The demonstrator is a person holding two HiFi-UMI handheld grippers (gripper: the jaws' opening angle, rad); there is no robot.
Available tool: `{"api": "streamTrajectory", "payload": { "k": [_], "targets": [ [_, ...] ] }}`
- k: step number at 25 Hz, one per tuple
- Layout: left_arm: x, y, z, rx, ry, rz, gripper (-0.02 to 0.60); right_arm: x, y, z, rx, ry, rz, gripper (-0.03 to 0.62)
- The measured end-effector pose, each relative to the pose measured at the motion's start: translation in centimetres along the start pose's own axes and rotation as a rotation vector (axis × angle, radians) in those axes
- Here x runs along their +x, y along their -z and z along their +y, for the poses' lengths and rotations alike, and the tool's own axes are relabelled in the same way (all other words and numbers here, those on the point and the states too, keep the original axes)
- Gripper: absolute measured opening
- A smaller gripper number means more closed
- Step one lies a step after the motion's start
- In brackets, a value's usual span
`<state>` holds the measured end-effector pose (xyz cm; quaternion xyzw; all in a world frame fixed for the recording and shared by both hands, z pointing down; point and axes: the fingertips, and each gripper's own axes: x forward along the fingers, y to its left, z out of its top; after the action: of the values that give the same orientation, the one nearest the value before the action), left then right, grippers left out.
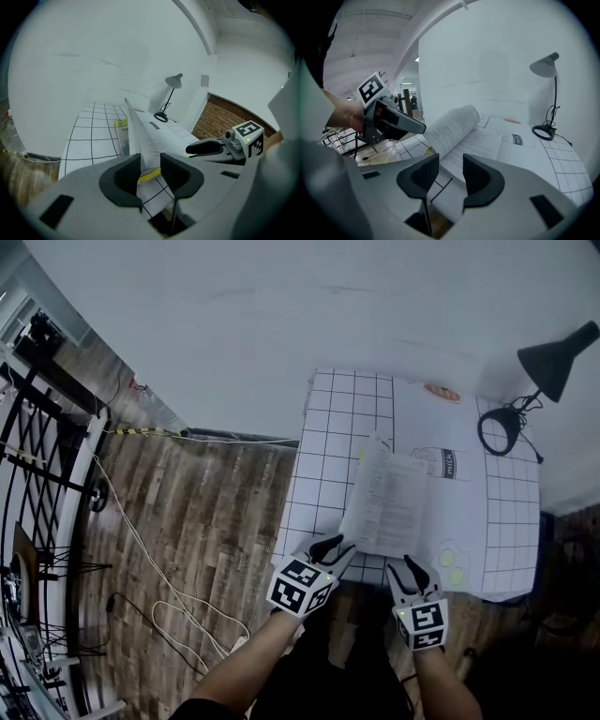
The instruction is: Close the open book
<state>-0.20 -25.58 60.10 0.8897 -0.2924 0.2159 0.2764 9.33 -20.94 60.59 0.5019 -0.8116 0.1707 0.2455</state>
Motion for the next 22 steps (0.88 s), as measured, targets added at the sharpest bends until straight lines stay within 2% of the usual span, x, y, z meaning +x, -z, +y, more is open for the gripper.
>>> {"api": "streamTrajectory", "payload": {
  "k": [5, 7, 10, 12, 17, 22],
  "targets": [
    [-0.6, 0.2, -1.1, -0.024, -0.005, -0.009, 0.117, 2.5, 0.1, 0.8, -0.035, -0.056, 0.029, 0.193],
    [-0.9, 0.6, -1.0, -0.032, -0.017, -0.007, 0.117, 3.5, 0.0, 0.0, 0.016, -0.047, 0.032, 0.202],
    [-1.4, 1.1, -0.9, -0.027, -0.037, -0.006, 0.117, 3.7, 0.4, -1.3, 0.093, -0.04, 0.029, 0.16],
    [-1.9, 1.0, -0.9, -0.019, -0.053, -0.015, 0.117, 3.2, 0.9, -1.8, 0.121, -0.039, 0.036, 0.16],
    [-2.7, -0.7, -1.6, 0.031, -0.084, -0.051, 0.117, 0.9, 2.6, -4.0, 0.199, 0.011, 0.062, 0.158],
    [-3.4, -3.0, -3.2, 0.08, -0.095, -0.076, 0.117, -1.3, 2.2, -6.2, 0.167, 0.065, 0.055, 0.148]
  ]
}}
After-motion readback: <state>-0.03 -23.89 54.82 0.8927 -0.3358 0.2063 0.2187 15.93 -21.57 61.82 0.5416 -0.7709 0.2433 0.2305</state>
